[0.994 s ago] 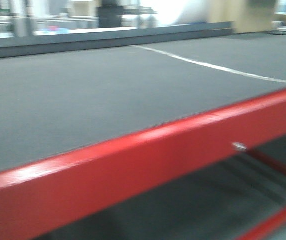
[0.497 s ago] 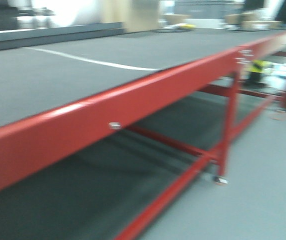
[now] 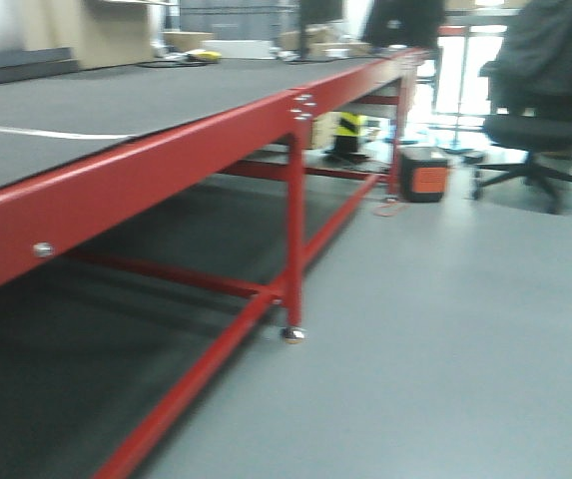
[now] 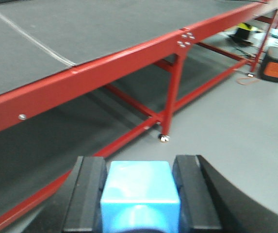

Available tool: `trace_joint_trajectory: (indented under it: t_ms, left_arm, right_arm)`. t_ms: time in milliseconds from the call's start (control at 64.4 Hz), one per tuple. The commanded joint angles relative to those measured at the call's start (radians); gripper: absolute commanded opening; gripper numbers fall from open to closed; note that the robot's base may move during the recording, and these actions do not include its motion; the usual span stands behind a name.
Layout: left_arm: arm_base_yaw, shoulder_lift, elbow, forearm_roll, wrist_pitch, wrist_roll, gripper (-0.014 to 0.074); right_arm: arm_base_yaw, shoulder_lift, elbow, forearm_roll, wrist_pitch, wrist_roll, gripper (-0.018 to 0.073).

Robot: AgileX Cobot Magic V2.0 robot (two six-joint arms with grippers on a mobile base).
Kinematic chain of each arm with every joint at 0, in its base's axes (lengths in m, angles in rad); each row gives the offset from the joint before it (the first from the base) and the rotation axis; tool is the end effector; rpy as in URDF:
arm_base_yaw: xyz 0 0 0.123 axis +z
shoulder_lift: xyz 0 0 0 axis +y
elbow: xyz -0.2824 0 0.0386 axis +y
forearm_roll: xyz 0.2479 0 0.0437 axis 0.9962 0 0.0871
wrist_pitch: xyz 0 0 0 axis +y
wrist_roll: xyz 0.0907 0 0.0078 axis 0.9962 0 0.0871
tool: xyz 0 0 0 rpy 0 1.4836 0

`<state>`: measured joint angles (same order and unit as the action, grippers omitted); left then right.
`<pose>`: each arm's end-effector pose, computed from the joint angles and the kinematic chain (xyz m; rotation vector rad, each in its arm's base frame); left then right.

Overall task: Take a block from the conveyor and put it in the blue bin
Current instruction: 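Drive the base away from the conveyor holding both blocks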

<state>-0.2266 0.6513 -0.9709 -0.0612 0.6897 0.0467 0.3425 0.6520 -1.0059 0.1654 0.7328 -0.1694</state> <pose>0.1042 -0.0277 0.4188 0.2364 1.8419 -0.1940 0.0938 0.0441 0.4264 -0.4354 1.8136 0.3081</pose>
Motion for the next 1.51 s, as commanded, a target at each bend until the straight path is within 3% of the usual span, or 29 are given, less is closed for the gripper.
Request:
trace_joint_trajectory:
  t_ms: [0, 1491]
  left_arm:
    - [-0.007, -0.006, 0.001, -0.005, -0.026, -0.005, -0.0111]
    - [-0.007, -0.006, 0.001, -0.005, -0.026, -0.005, -0.0111]
  right_arm:
    - [0.001, -0.004, 0.002, -0.005, -0.023, -0.004, -0.0154]
    - [0.001, -0.004, 0.002, -0.005, -0.023, -0.004, -0.0154]
